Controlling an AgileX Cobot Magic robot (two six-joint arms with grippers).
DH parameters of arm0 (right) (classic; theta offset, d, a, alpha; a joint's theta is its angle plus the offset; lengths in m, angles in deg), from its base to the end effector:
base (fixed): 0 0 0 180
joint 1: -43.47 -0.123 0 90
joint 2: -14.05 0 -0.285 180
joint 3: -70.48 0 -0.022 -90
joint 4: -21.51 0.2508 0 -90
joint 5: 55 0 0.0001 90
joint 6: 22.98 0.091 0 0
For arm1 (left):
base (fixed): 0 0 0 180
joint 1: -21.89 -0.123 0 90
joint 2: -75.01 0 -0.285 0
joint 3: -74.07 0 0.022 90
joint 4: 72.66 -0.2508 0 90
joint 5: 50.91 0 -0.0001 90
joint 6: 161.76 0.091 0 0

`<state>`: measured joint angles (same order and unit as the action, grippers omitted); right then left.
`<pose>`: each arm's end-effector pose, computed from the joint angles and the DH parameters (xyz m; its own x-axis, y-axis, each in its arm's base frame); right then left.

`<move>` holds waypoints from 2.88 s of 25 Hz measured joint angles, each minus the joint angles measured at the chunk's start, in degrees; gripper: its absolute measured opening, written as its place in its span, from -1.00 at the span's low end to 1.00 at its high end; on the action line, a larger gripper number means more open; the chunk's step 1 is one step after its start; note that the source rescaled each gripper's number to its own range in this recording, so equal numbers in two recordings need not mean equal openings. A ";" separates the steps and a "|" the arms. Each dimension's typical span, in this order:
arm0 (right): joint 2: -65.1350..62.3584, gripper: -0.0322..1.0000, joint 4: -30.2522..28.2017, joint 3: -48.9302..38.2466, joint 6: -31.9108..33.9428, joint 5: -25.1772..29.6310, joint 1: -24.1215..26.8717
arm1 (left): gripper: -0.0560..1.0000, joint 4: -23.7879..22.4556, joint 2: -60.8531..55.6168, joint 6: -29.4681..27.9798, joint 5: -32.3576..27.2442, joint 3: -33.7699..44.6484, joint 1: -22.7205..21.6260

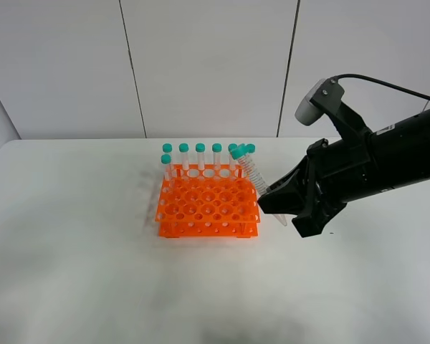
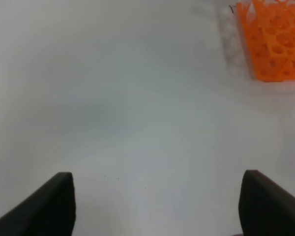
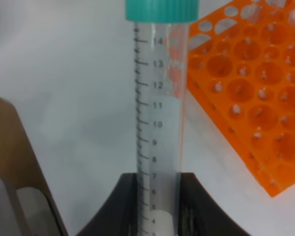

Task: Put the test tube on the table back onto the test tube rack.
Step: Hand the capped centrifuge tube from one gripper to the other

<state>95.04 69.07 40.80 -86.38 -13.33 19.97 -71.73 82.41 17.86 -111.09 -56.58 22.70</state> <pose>0.2086 0.1394 0.2743 -0.3999 -0.5627 -0.7235 -0.8660 0.4904 0.0973 -0.0039 -0.0012 0.2743 -0.4531 -0.0083 -0.8914 0.0200 0.9996 -0.0195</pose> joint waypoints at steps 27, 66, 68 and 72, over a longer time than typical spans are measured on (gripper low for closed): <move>0.00 -0.89 1.84 0.00 0.22 -8.05 -5.06 | 0.89 55.59 60.86 35.59 18.55 -24.52 0.14; 0.00 -0.89 2.53 0.00 2.43 -4.44 -5.56 | 0.89 84.78 80.85 56.02 31.09 -24.52 30.58; 0.00 -0.89 2.53 0.00 2.39 -4.61 -5.56 | 0.88 84.78 80.85 56.02 30.83 -24.52 30.58; 0.00 -0.89 3.99 0.00 2.44 -4.84 -5.56 | 0.83 84.78 80.85 56.02 30.33 -24.52 30.58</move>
<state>95.04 73.06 40.80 -83.94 -18.17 14.41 13.06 163.26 73.87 -80.76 -81.10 53.28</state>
